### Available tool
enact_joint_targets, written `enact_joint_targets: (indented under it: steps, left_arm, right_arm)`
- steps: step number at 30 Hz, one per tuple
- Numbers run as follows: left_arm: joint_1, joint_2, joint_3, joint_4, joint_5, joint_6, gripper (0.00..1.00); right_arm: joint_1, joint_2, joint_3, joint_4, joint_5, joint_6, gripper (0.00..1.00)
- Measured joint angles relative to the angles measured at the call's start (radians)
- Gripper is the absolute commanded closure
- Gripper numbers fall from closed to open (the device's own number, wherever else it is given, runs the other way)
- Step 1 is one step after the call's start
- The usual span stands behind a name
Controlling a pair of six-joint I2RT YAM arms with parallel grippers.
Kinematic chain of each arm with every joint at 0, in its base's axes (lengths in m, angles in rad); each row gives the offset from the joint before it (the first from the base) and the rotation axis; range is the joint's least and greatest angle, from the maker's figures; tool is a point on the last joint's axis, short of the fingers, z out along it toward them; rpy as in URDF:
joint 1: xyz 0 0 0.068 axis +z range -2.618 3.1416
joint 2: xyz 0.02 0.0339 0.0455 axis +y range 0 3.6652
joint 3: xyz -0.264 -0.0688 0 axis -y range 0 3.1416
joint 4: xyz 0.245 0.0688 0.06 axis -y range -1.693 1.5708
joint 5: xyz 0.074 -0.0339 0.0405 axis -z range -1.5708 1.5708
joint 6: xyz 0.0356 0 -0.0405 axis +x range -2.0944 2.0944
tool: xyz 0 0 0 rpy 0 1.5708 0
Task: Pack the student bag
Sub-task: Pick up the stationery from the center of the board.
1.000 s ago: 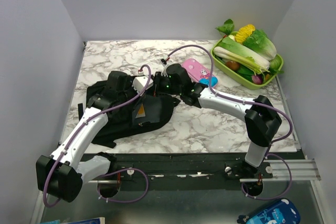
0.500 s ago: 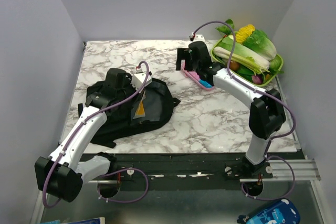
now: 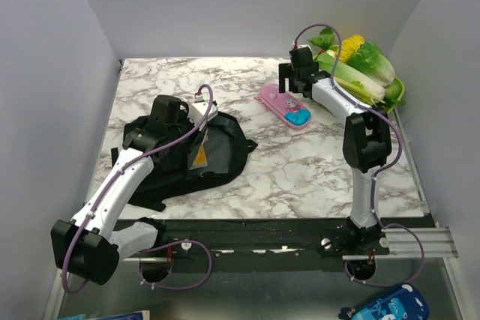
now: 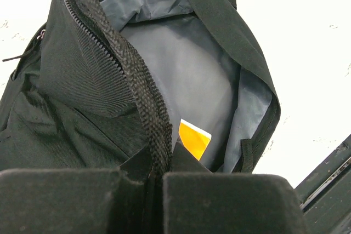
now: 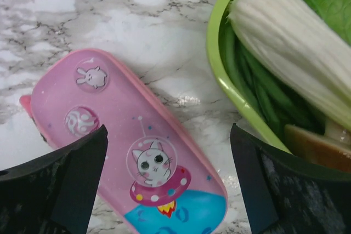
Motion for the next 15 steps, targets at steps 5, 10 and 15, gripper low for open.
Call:
enact_joint_targets:
  steps: [5,10,15]
  left_arm:
    - [0.001,0.006,0.013,-0.004,0.005,0.000,1.00]
    - [0.001,0.017,0.018,-0.005,0.007,0.000,1.00]
    - [0.001,0.028,0.035,-0.011,0.007,0.001,1.00]
  right_arm:
    - [-0.030,0.068,0.108,-0.048,-0.050,-0.006,0.00]
    - [-0.033,0.090,0.121,-0.078,-0.141,-0.006,0.00]
    - [-0.033,0.105,0.121,-0.092,-0.198,-0.002,0.00]
